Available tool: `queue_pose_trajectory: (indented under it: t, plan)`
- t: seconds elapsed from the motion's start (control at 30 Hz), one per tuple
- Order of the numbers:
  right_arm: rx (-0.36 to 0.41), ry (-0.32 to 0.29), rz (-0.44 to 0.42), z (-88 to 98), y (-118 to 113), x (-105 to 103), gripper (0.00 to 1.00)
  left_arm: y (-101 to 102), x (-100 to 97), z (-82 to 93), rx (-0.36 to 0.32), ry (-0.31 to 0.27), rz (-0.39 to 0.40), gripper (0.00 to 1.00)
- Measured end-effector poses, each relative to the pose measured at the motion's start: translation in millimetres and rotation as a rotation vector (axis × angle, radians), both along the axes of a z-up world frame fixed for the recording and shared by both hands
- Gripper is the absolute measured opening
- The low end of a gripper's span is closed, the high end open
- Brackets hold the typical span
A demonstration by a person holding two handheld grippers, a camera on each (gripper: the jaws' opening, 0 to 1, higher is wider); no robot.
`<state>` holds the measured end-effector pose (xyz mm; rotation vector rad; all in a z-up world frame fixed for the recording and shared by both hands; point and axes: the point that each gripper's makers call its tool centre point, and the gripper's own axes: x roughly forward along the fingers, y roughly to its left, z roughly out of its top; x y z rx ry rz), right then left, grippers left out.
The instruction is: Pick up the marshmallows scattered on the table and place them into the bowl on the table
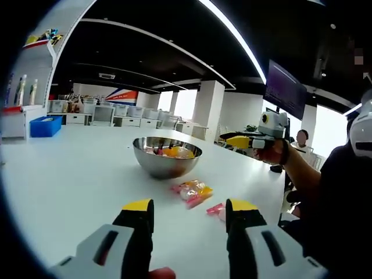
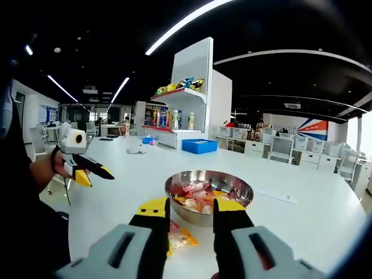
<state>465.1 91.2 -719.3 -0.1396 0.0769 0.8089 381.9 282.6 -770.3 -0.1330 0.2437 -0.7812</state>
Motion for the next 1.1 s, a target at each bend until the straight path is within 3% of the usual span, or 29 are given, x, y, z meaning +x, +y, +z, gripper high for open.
queue_pose_trajectory:
  t: [0.3, 0.73, 1.1]
  plan:
    - [0.018, 0.016, -0.002, -12.3, -5.8, -26.6, 0.29, 7.3, 1.2, 0.2, -0.009, -0.003, 0.022, 0.50]
    - [0.025, 0.043, -0.060, -27.0, -33.3, -54.6, 0.29, 11.5, 2.5, 0.7, -0.007, -0.012, 0.034, 0.50]
    - [0.054, 0.097, -0.061, -49.0, -33.6, -68.7, 0.29, 14.4, 3.7, 2.2, 0.004, -0.017, 0.048, 0.50]
